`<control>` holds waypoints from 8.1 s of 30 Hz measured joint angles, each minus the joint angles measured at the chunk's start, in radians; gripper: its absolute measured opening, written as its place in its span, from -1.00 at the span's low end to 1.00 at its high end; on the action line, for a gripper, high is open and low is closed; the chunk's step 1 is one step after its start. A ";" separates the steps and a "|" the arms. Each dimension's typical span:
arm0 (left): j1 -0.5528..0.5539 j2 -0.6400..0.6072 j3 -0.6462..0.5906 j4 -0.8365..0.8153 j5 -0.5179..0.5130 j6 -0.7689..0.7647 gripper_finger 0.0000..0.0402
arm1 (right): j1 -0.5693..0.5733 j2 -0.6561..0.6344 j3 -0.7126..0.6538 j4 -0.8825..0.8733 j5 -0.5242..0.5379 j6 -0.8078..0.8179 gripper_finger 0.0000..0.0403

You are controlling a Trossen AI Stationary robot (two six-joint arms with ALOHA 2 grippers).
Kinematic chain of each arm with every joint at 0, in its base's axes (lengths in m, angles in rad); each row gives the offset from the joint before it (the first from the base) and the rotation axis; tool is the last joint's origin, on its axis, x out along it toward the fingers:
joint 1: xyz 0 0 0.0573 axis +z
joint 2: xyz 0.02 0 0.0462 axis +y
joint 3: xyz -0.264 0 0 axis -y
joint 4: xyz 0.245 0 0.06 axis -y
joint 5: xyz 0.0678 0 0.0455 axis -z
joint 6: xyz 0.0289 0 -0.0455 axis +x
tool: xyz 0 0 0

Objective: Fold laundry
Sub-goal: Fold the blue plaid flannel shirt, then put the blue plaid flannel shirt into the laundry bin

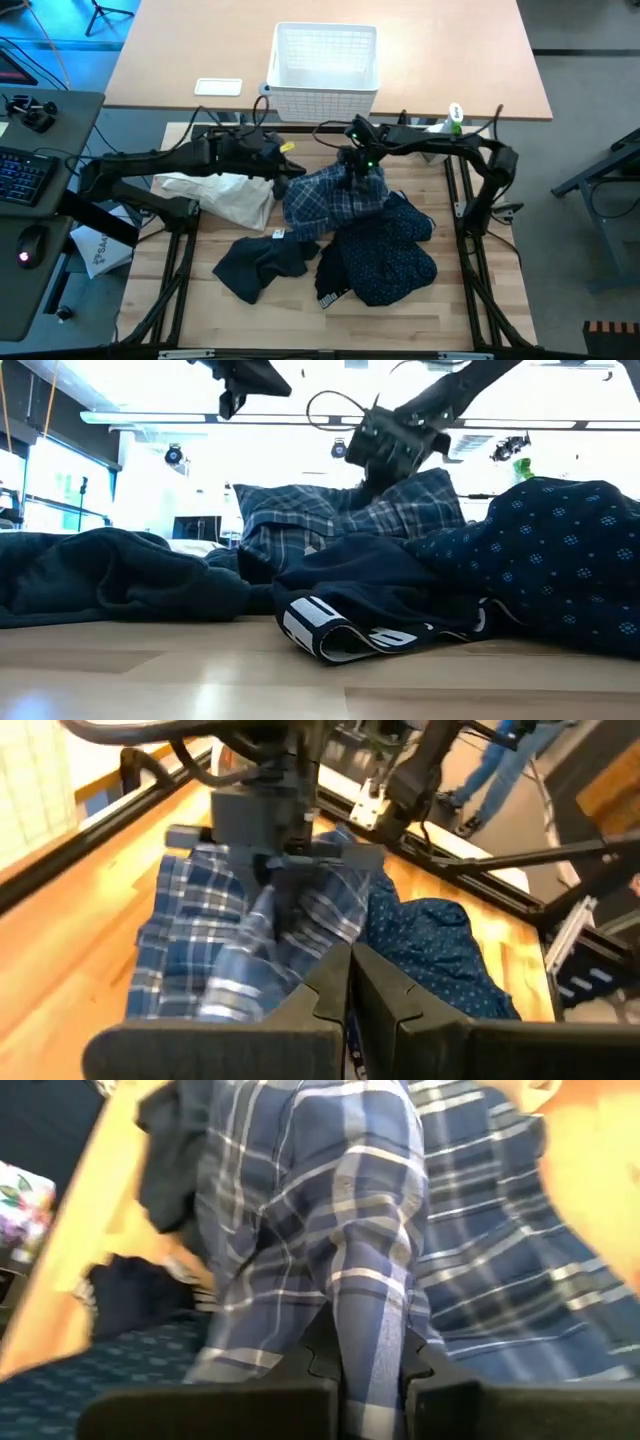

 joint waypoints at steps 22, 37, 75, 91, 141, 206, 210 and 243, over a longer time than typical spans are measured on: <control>0.012 0.436 -0.002 -0.019 -0.083 -0.200 -1.00 | -0.165 -0.080 0.000 0.000 0.083 -0.031 -0.12; 0.169 0.336 -0.001 -0.034 0.111 0.018 -1.00 | -0.175 -0.332 0.002 -0.210 -0.237 0.184 -0.30; 0.290 0.613 -0.001 -0.065 0.158 0.487 -1.00 | -0.089 -0.079 -0.292 0.106 0.285 0.568 -0.87; 0.375 0.443 0.165 -0.164 0.230 0.430 -1.00 | -0.051 -0.167 -0.101 0.091 0.358 0.569 -0.87; 0.269 0.652 0.167 -0.079 0.247 0.300 -1.00 | -0.099 -0.342 -0.612 0.321 0.388 1.218 0.92; 0.228 0.533 0.423 -0.295 0.267 0.393 -1.00 | -0.155 -0.189 -0.787 1.210 0.118 1.334 -0.91; 0.227 0.420 0.424 -0.313 0.110 0.508 -1.00 | -0.161 -0.273 -0.751 1.235 0.125 1.422 -0.97; 0.187 0.410 0.424 -0.226 -0.158 0.809 0.11 | -0.187 -0.344 -0.586 1.139 0.146 1.471 -0.99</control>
